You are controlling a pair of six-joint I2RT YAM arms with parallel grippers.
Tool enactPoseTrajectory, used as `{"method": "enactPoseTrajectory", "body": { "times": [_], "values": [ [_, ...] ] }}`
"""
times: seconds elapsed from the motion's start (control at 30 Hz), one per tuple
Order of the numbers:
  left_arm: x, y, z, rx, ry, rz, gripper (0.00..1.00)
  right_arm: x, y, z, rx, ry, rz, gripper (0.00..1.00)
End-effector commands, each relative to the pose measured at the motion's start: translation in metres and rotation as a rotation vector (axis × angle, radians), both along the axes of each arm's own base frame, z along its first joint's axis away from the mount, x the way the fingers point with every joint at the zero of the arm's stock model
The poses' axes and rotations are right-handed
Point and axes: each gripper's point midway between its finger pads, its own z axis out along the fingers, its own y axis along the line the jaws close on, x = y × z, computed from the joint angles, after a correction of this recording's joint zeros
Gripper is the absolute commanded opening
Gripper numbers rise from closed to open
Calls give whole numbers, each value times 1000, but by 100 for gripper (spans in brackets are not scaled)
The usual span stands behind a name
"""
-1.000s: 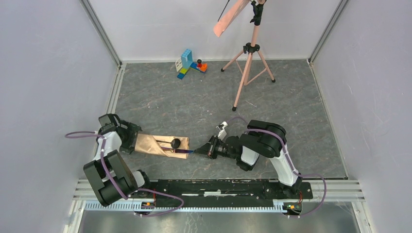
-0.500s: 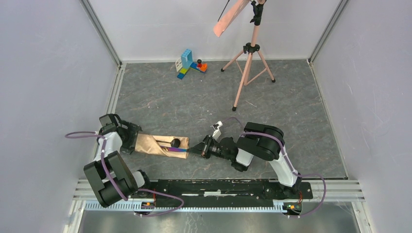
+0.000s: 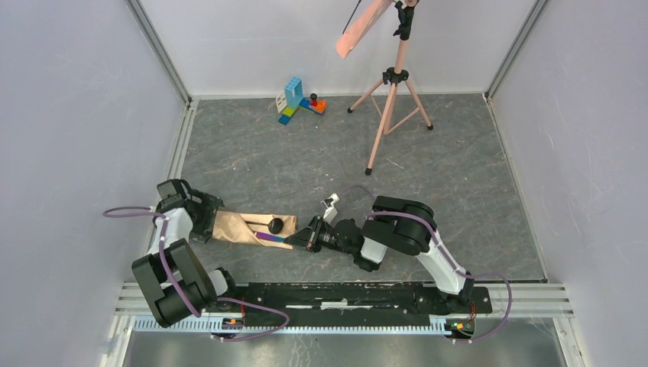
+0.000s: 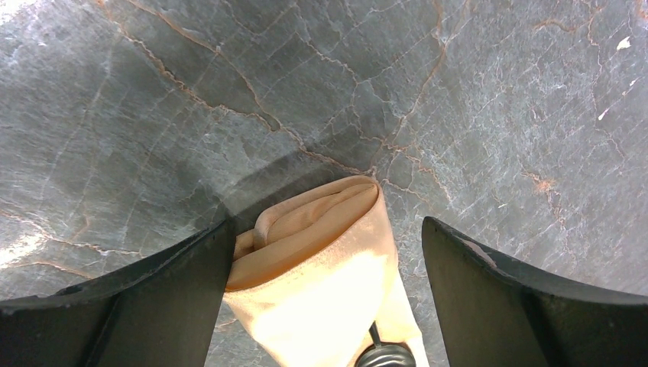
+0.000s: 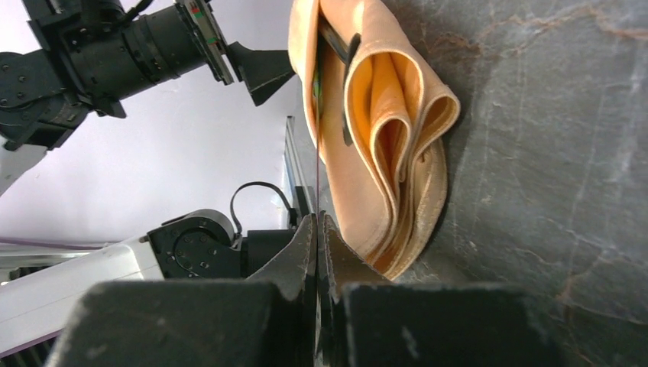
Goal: Fold the napkin into a case and place the utensils inside
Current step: Insert the knife into the folded napkin, then reset both arms
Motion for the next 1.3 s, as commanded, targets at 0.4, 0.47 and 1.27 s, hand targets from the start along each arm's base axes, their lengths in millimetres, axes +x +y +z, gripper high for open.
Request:
{"method": "enactPoseTrajectory", "body": {
  "times": [0.4, 0.47, 1.27],
  "values": [
    [-34, -6, -3, 20, 134, 2, 100, 0, -15, -3, -214, -148, 2, 48],
    [-33, -1, 2, 50, 120, 7, 100, 0, -16, -1, -259, -189, 14, 52],
    [49, -148, 244, 398, -764, -762, 100, 58, -202, 132, -1039, -855, -190, 92]
  ]
}}
